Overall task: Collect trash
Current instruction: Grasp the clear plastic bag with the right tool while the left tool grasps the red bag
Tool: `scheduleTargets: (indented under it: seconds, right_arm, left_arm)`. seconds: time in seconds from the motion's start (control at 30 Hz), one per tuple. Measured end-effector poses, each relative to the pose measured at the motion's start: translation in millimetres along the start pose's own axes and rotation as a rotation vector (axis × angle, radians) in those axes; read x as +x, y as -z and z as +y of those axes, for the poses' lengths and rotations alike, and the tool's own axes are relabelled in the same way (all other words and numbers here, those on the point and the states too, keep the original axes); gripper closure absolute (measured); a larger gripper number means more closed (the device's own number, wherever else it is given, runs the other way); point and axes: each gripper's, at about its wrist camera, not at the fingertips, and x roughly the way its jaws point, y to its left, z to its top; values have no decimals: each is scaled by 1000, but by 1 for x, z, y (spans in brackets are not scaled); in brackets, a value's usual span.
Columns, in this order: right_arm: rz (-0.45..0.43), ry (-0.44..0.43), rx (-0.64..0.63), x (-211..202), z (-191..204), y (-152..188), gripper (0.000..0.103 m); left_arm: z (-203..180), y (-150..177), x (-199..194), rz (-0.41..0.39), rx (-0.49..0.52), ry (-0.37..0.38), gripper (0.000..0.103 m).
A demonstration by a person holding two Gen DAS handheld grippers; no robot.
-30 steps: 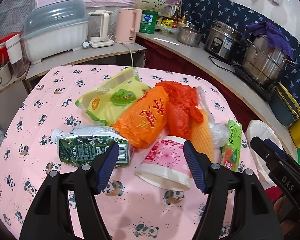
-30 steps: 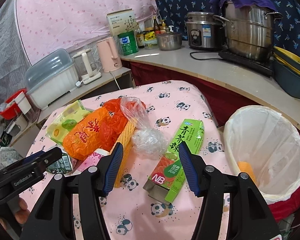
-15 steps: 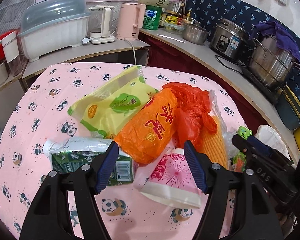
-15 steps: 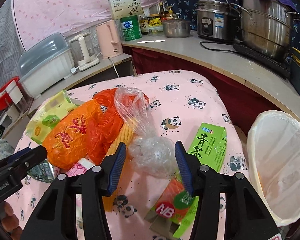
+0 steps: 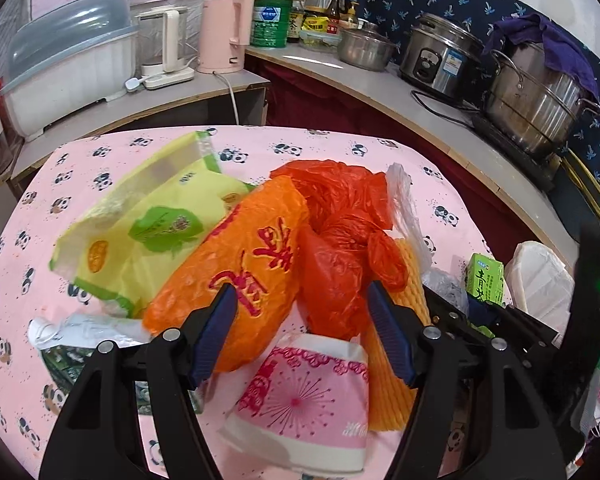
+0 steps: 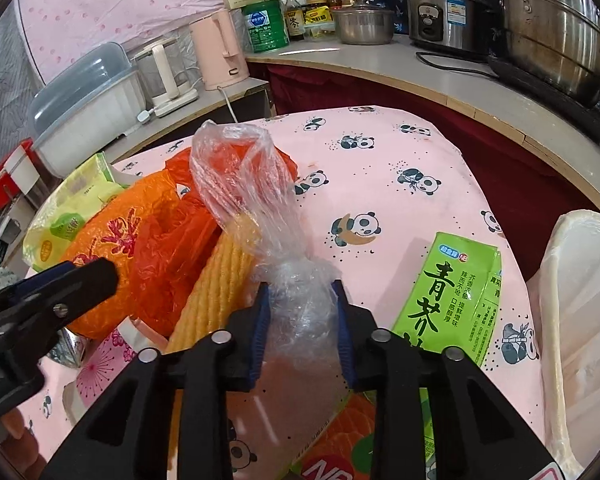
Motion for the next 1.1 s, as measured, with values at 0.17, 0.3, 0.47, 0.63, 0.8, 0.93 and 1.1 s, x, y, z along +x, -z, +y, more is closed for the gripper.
scheduleTargets:
  seconds: [0.17,0.3,0.47,0.63,0.8,0.93,1.1]
  right_arm:
    - [-62,-13,54,-18,-15,-7,84]
    - [-106,-2,83,-30,-26,-15,85]
    - [-143,-11,111,-38,-37,-23,85]
    - [-140,-18,115,-35,-42,-25,85]
    - [-129,-24,119,-28,-44,-23,85]
    - [-135,-28,129,-31,-47,-23,85]
    - [-162,-29,136,-46,-51,-27,85]
  left_arm:
    - [-11,-4,14,16,7,17,39]
    - [-20,-6,26,31,25,17,39]
    - [-24,-11,45,64,9,20,42]
    - [-27,-14,61,103,-1,28,59]
    - [-32,-14,65,107,13,24,83]
    - [-34,-15,59,94,10,28,88]
    - [-37,-17,42,67,14,30,89]
